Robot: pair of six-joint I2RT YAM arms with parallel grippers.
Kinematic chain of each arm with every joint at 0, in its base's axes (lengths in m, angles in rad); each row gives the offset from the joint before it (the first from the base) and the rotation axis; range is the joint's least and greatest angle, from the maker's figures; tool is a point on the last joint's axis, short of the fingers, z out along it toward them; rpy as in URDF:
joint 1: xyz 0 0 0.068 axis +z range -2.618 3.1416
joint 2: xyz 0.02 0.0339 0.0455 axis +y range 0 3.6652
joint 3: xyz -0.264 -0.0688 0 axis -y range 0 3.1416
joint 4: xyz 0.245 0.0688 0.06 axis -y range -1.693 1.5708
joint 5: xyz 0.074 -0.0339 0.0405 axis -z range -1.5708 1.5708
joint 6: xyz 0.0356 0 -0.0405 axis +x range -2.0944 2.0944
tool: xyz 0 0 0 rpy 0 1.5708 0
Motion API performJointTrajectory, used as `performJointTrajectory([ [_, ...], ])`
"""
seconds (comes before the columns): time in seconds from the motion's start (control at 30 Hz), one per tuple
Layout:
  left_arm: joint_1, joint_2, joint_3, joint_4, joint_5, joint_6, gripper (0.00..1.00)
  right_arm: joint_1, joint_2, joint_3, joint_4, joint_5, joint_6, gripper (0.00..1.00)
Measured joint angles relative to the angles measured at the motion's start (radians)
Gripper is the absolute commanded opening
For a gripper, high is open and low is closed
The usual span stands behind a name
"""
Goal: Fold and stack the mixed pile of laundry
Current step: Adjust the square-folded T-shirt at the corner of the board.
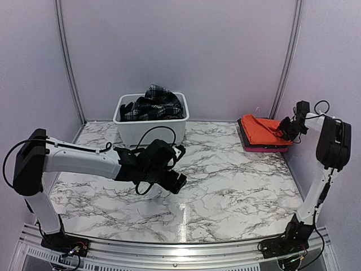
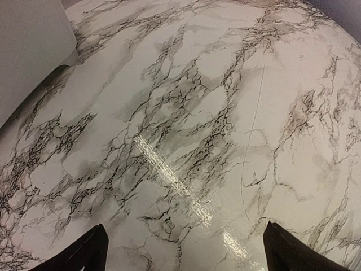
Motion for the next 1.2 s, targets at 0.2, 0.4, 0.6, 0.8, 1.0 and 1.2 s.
performJointTrajectory([
  [0.2, 0.002, 0.005, 0.011, -0.003, 0.000, 0.003, 0.99, 0.000, 0.001, 0.001, 0.031, -0.014, 0.022, 0.00],
  [0.4, 0.003, 0.013, 0.027, -0.013, -0.001, 0.003, 0.99, 0.000, 0.040, 0.072, 0.079, -0.019, 0.034, 0.00],
  [0.6, 0.007, 0.022, 0.034, -0.029, -0.002, 0.003, 0.99, 0.000, 0.117, 0.168, 0.198, -0.036, 0.054, 0.00],
  [0.8, 0.016, 0.029, 0.057, -0.053, -0.010, 0.002, 0.99, 0.000, 0.229, 0.275, 0.274, -0.057, 0.068, 0.04],
  [1.0, 0.025, 0.033, 0.064, -0.076, -0.020, -0.019, 0.99, 0.005, 0.308, 0.356, 0.310, -0.051, 0.068, 0.22],
  [1.2, 0.026, 0.033, 0.067, -0.079, -0.039, -0.040, 0.99, 0.013, 0.335, 0.407, 0.309, -0.011, 0.048, 0.43],
])
